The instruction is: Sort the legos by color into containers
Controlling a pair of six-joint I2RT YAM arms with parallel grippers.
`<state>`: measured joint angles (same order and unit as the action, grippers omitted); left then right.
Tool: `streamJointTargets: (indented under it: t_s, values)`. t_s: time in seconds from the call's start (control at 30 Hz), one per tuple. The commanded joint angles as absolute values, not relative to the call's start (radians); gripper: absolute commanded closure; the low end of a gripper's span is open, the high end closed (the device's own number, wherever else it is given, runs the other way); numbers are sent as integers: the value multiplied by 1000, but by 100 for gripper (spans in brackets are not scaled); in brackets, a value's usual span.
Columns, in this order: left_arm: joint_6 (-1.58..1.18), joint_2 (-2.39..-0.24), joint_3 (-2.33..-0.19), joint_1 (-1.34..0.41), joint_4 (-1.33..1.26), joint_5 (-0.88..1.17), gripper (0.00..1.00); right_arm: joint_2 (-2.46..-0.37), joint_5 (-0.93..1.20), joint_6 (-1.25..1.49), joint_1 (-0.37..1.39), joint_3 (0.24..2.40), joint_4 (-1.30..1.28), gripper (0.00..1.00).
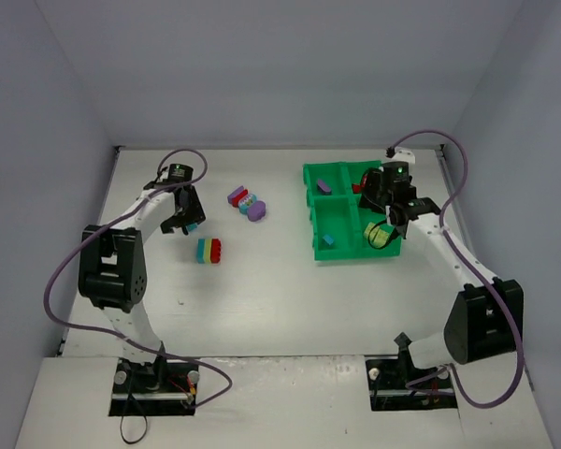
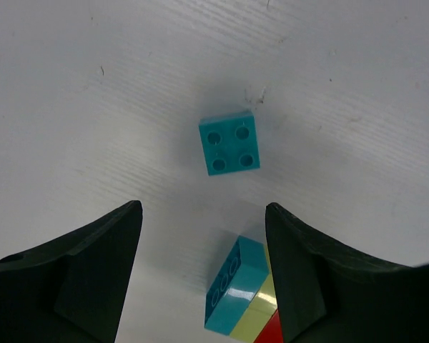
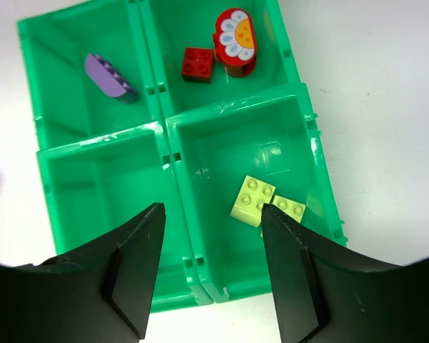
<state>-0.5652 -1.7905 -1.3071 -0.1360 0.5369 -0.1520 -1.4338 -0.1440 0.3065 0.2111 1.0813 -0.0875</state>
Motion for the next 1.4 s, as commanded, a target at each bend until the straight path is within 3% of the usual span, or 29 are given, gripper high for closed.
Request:
streamJointTargets:
  t_s: [0.0, 0.53, 0.67, 0.83, 1.07, 1.17, 1.37]
  values:
    - [-591, -1818, -1396, -121, 491, -189, 37, -1349, -117, 296, 219, 1059, -48, 47]
    - [-641, -1976, -1506, -121, 515, -222, 57, -1229, -54, 275, 219, 966, -48, 47]
    - [-638, -1983, -1502, -123, 514, -224, 70, -1218, -35, 272, 221, 960, -49, 47]
    - [-615, -1929, -1471, -126, 496, -218, 100, -1200, 41, 265, 232, 991, -49, 47]
    - [-376, -1634, -1278, -175, 241, -89, 100, -1226, 279, 273, 290, 1103, -61, 46]
    - [-189, -1484, -1183, -193, 64, 114, 100, -1261, 362, 287, 340, 1170, -71, 40]
    - [61, -1289, -1088, -279, -133, 429, 100, -1353, 492, 357, 428, 1330, -74, 38]
